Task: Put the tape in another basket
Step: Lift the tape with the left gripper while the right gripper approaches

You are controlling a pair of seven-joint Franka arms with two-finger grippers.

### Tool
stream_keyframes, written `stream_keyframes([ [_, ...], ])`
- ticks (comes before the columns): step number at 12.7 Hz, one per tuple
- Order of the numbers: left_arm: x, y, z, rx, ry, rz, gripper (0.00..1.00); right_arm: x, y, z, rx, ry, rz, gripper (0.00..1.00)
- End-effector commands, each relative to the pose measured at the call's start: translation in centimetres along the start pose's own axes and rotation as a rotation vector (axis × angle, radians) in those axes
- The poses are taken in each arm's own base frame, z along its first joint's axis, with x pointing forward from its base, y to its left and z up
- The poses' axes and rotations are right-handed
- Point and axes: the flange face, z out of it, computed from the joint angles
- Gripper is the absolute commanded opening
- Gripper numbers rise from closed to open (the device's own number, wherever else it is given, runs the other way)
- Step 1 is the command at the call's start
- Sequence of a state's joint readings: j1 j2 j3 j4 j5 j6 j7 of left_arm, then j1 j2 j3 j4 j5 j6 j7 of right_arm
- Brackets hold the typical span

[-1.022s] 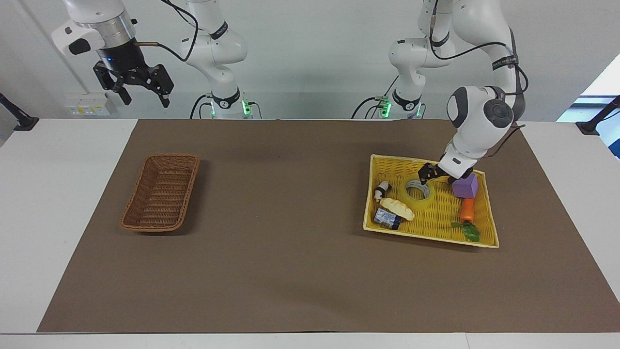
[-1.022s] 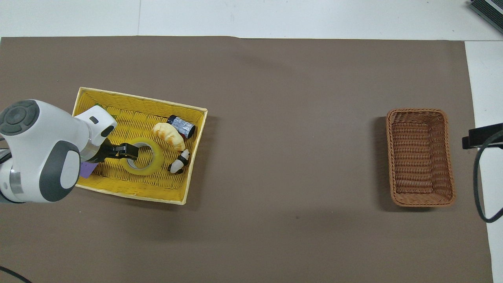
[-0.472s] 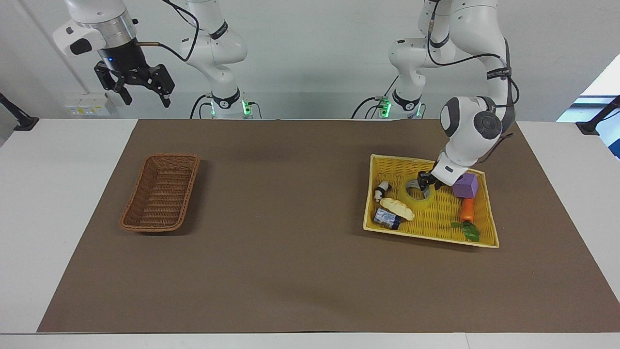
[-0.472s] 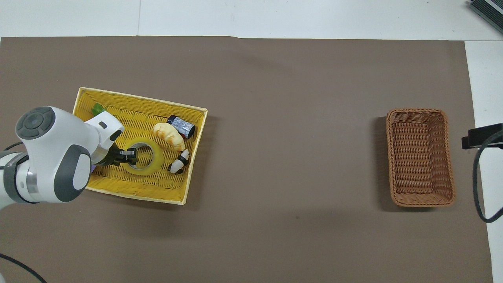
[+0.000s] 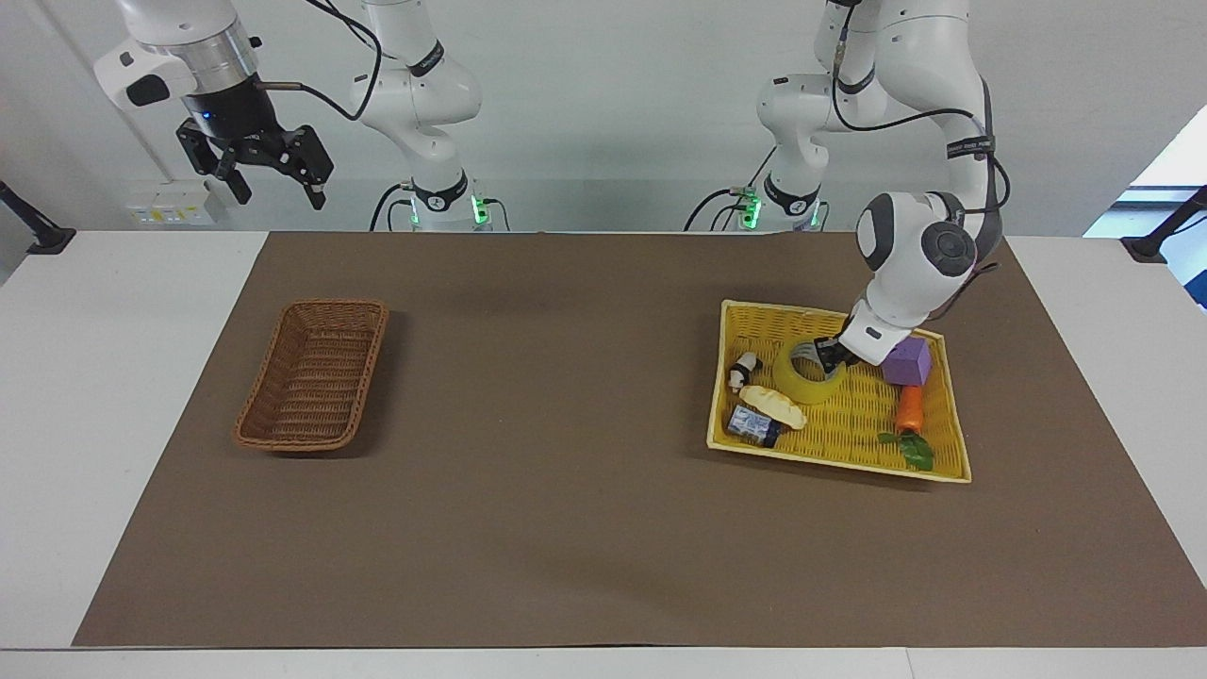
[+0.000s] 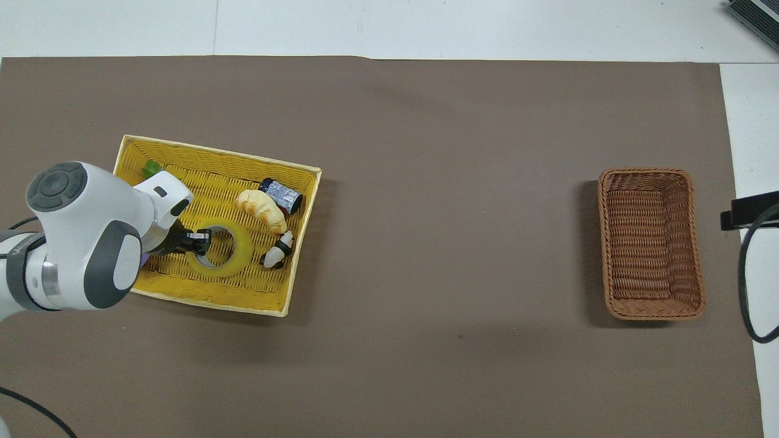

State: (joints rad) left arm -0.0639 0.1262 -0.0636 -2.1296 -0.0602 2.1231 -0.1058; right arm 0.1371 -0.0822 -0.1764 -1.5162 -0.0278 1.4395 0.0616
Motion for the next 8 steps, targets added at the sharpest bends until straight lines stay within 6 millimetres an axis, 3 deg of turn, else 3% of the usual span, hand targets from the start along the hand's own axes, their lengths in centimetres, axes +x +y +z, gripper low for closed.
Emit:
stream_keyframes([
  [1, 1.3, 0.2, -5.8, -0.004, -0.03, -0.013, 0.0, -0.4, 0.0, -0.1, 0.001, 0.007, -0.027, 1.0],
  [3, 1.3, 0.2, -9.4, -0.005, -0.043, -0.01, 0.0, -0.5, -0.6, -0.2, 0.001, 0.008, -0.042, 1.0],
  [5, 1.2, 0.2, -13.0, -0.01, -0.032, -0.009, 0.0, -0.6, -3.4, -0.2, 0.07, 0.01, -0.091, 1.0],
  [6, 1.2, 0.7, -14.0, -0.041, -0.033, -0.009, 0.0, -0.8, -4.3, 0.0, 0.109, 0.004, -0.096, 1.0],
  [8, 1.2, 1.8, -14.0, -0.117, -0.038, -0.014, 0.0, -0.7, -6.4, 1.7, 0.117, -0.013, -0.13, 1.0],
])
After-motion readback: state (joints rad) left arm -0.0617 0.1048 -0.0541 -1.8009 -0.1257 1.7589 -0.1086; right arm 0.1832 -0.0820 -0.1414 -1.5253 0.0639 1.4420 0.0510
